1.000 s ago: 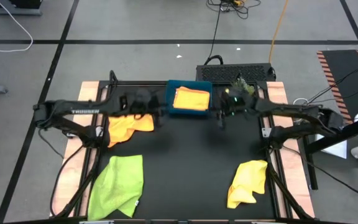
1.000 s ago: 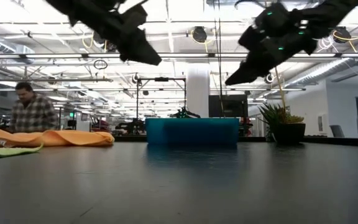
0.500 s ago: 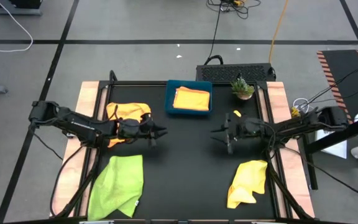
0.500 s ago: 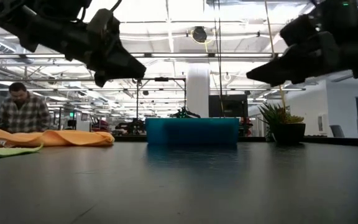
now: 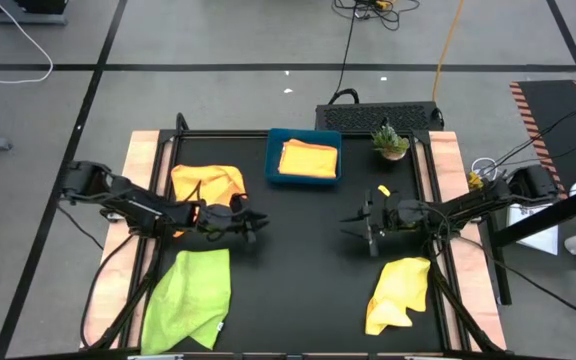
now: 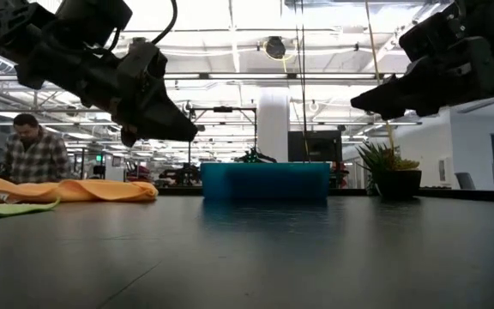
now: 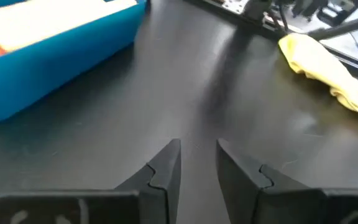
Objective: Fold microfiber towels
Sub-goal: Fold the yellow microfiber cloth
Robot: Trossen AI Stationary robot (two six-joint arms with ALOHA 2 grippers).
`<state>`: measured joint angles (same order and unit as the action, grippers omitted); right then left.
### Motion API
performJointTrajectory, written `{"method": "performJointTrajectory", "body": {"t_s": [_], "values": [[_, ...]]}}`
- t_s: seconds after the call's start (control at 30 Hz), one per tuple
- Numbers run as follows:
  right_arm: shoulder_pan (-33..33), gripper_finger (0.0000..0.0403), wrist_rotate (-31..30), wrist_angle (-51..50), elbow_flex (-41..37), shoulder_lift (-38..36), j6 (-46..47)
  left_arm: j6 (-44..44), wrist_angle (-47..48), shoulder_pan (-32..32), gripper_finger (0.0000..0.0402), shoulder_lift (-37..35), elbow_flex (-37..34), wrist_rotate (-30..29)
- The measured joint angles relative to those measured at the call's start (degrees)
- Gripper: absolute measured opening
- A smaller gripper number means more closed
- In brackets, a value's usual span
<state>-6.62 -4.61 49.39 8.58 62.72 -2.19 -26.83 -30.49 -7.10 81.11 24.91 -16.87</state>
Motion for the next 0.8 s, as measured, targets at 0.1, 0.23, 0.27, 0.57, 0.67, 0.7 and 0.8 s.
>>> {"method": "performJointTrajectory", "body": {"t_s": [0.1,0.23,0.27,0.57,0.67,0.7,0.8], "values": [[0.0,0.0114,0.0,0.1,0.0,0.0,0.2,0.6,0.3,-0.4,0.0099,0.2,0.0,0.2],[0.0,0.0114,0.2,0.1,0.0,0.0,0.4,2.6,0.2,-0.4,0.0099,0.1,0.0,0.2],[0.0,0.0114,0.2,0.1,0.0,0.0,0.2,3.0,0.0,-0.2,0.0099,0.1,0.0,0.2],[0.1,0.0114,0.3,4.1,0.3,-0.3,-0.6,6.2,-3.2,2.1,0.0099,0.1,0.0,0.2],[0.1,0.0114,0.4,3.5,1.5,-1.1,-1.1,6.8,-5.5,2.5,0.0099,0.1,0.0,0.7],[0.1,0.0114,0.6,2.3,2.1,-1.4,-1.2,7.5,-6.2,2.6,0.0099,0.1,0.0,1.1],[0.2,0.0114,3.4,-4.9,5.3,-2.5,-1.3,8.4,-8.7,2.6,0.0099,0.1,0.0,1.4]]}}
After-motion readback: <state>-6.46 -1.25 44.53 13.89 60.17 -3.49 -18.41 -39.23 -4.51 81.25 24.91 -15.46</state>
